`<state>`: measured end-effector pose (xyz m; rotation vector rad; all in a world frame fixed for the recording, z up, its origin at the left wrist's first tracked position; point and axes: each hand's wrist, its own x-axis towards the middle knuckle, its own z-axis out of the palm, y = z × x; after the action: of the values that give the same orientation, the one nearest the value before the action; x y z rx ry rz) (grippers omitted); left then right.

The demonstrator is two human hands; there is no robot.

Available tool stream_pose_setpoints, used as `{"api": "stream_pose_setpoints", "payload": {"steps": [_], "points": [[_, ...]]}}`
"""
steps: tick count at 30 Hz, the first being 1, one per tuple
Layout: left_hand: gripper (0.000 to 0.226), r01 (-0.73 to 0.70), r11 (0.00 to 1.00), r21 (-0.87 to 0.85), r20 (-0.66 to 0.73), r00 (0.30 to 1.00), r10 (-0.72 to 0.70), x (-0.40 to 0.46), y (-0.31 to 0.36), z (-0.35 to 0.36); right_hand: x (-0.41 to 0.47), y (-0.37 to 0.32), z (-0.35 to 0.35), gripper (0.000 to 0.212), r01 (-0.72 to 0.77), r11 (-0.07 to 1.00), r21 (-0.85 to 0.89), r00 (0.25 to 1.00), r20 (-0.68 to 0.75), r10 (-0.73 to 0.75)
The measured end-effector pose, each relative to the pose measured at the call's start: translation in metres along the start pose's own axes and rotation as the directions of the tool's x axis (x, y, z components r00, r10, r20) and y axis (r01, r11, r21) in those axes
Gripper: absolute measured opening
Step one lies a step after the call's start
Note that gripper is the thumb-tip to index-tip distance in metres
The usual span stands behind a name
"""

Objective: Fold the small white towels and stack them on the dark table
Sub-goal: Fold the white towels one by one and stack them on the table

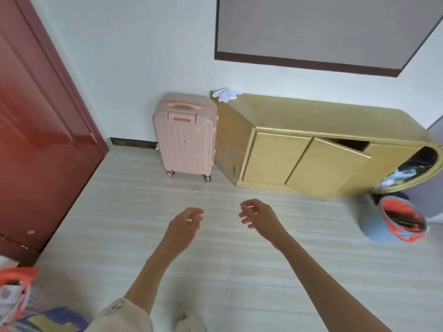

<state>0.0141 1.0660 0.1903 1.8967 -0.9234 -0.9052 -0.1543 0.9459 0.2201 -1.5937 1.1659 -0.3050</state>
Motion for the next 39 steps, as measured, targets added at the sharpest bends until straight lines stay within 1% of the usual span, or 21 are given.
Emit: {"api": "stream_pose_setpoints", "payload": {"steps": [7, 11, 15, 17, 20, 22, 26, 28, 30, 33, 37, 39], "points": [[0.015, 0.009, 0.999, 0.037, 0.054, 0.998, -0.011, 0.171, 0.031, 0.022, 0.149, -0.014, -0.054, 0.016, -0.05, 0.998, 0.043, 0.998, -0.045, 0.052], [0.015, 0.01, 0.998, 0.057, 0.113, 0.993, -0.017, 0.286, 0.06, 0.028, 0.255, -0.043, -0.093, 0.02, -0.068, 0.997, 0.038, 0.994, -0.087, 0.071], [0.014, -0.001, 0.994, 0.112, 0.129, 0.992, -0.013, 0.39, 0.097, 0.025, 0.345, -0.075, -0.13, 0.021, -0.076, 0.995, 0.059, 0.988, -0.127, 0.083], [0.015, 0.01, 0.988, 0.155, 0.147, 0.989, -0.033, 0.436, 0.11, 0.028, 0.382, -0.083, -0.145, 0.02, -0.093, 0.993, 0.07, 0.985, -0.136, 0.102], [0.022, 0.022, 0.975, 0.221, 0.212, 0.975, -0.07, 0.496, 0.121, 0.04, 0.437, -0.085, -0.165, 0.019, -0.126, 0.989, 0.078, 0.982, -0.133, 0.136], [0.025, 0.045, 0.971, 0.235, 0.237, 0.966, -0.103, 0.53, 0.124, 0.052, 0.473, -0.083, -0.177, 0.019, -0.153, 0.984, 0.087, 0.979, -0.125, 0.163], [0.026, 0.102, 0.956, 0.277, 0.233, 0.958, -0.169, 0.597, 0.126, 0.074, 0.554, -0.08, -0.199, 0.014, -0.181, 0.98, 0.084, 0.977, -0.097, 0.189], [0.027, 0.126, 0.945, 0.301, 0.194, 0.962, -0.19, 0.634, 0.129, 0.081, 0.602, -0.078, -0.21, 0.016, -0.181, 0.98, 0.082, 0.978, -0.089, 0.188], [0.027, 0.173, 0.938, 0.3, 0.14, 0.965, -0.222, 0.671, 0.133, 0.087, 0.65, -0.077, -0.22, 0.02, -0.19, 0.981, 0.032, 0.978, -0.087, 0.192], [0.029, 0.232, 0.922, 0.31, 0.094, 0.958, -0.272, 0.721, 0.139, 0.094, 0.716, -0.075, -0.228, 0.025, -0.202, 0.977, -0.07, 0.977, -0.081, 0.196], [0.027, 0.271, 0.913, 0.305, 0.029, 0.956, -0.293, 0.782, 0.142, 0.099, 0.782, -0.069, -0.235, 0.038, -0.205, 0.938, -0.279, 0.978, -0.03, 0.205], [0.026, 0.283, 0.9, 0.332, 0.009, 0.953, -0.304, 0.809, 0.141, 0.101, 0.806, -0.059, -0.237, 0.048, -0.165, 0.888, -0.429, 0.982, 0.012, 0.189]]}}
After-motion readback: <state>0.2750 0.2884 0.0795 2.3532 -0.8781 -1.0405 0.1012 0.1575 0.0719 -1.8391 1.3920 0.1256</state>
